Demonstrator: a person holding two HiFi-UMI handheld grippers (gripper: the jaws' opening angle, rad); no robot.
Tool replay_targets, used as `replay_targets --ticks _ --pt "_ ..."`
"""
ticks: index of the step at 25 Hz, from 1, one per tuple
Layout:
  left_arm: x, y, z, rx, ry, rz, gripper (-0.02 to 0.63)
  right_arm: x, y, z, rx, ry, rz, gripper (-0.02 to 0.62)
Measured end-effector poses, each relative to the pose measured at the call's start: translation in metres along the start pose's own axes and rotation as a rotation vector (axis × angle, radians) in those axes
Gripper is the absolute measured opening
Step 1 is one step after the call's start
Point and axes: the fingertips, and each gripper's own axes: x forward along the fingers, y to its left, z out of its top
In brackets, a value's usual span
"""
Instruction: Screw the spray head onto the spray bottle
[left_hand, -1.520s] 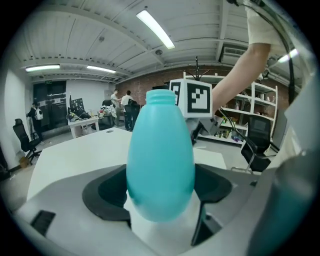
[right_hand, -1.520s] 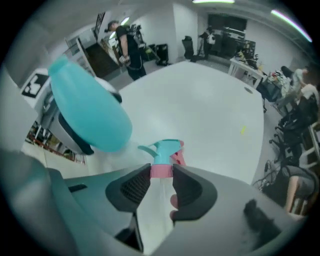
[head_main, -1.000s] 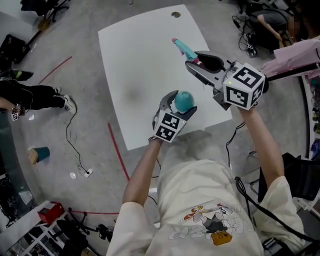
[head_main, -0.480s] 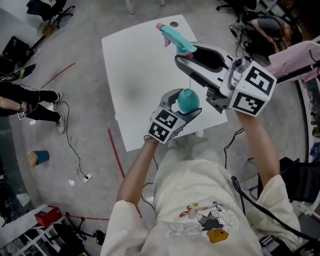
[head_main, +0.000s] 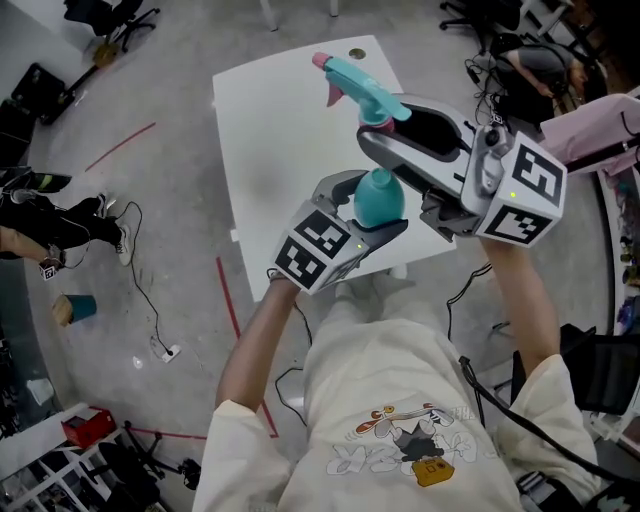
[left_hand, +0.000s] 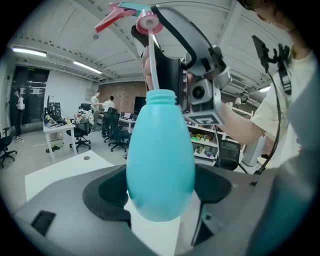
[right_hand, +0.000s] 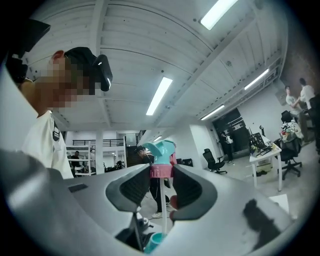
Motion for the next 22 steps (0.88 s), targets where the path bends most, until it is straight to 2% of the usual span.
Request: replay_targets --ticks 5,10,13,17,22 --pt "-0.033 -0.007 0.045 0.002 -0.015 -0.003 0.397 -0.004 0.019 0.003 0.009 0.012 0.081 0.143" --pt "-0.055 -0.014 0.074 0.047 -0.015 0.005 0.397 -0.009 0.029 0.016 -0.008 0.006 0.15 0.143" --pt "-0.063 -0.017 0.082 0.075 0.012 0.025 0.396 -0.004 0.038 0.025 -0.037 0.017 0.192 0.143" --pt "-0.071 -0.021 0.089 0.06 0.011 0.016 0.396 -0.005 0.047 0.03 -0.023 0.008 0.243 0.143" --pt "-0.077 -0.028 0.087 0.094 0.041 0.045 0.396 -0.009 0.058 0.028 -0.022 0.007 0.267 0.143"
